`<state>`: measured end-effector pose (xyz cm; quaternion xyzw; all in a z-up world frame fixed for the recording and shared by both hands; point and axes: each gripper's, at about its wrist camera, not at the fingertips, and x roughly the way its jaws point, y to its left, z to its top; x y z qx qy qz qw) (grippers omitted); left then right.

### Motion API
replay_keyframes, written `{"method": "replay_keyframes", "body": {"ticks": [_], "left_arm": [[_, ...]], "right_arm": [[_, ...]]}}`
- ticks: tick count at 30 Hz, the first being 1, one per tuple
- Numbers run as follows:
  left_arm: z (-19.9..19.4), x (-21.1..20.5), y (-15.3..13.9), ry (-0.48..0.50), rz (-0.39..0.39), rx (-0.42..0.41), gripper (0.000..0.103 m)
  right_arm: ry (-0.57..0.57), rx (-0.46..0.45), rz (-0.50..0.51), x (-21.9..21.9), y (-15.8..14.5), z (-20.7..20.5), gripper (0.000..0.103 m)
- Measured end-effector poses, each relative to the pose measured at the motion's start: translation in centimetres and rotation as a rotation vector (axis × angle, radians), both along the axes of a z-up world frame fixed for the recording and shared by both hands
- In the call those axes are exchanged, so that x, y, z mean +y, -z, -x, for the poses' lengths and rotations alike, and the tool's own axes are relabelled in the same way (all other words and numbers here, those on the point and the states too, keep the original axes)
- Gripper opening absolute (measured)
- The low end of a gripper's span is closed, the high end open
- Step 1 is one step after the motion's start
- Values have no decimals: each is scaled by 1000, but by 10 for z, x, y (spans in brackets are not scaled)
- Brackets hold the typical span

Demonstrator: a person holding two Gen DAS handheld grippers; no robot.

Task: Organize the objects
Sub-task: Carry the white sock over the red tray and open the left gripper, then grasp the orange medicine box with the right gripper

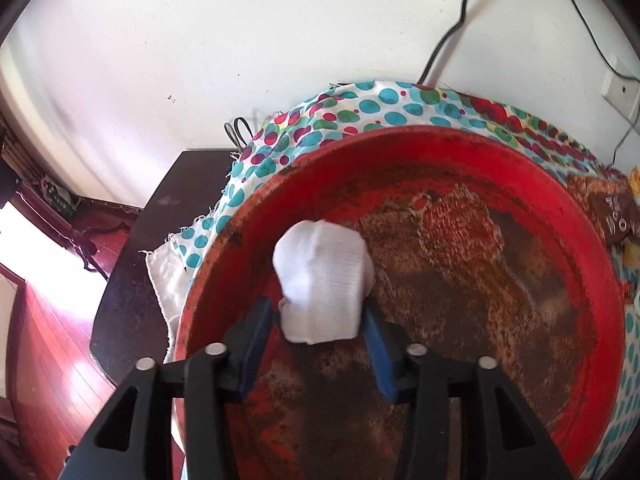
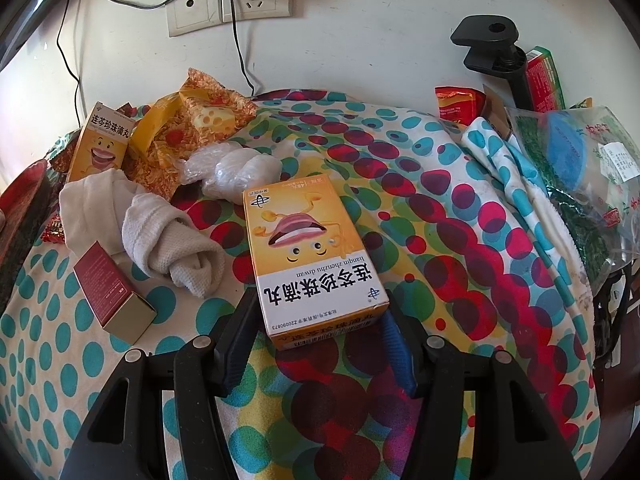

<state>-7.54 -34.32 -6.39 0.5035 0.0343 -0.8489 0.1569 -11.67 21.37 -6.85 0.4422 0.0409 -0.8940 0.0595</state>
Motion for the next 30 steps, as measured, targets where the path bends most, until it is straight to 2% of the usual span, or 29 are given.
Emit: {"method": "replay_keyframes", "body": {"ticks": [7, 12, 15, 18, 24, 30], "left_arm": [[-29, 20, -17, 2, 30, 46, 54], [-70, 56, -33, 10, 35, 98, 54], [-93, 75, -38, -19, 10, 142, 55], [-107, 93, -39, -42, -11, 149, 55], [-123, 109, -44, -84, 36, 178, 55], [-129, 113, -43, -73, 63, 181, 55]], "right_arm": [[-4, 2, -2, -3, 0, 0, 53], [-4, 5, -10, -3, 0, -1, 53], [-3, 6, -14, -5, 0, -1, 53], [-3, 10, -27, -7, 0, -2, 53], [0, 24, -61, -4, -1, -1, 53], [35, 45, -68, 5, -4, -1, 53]]}}
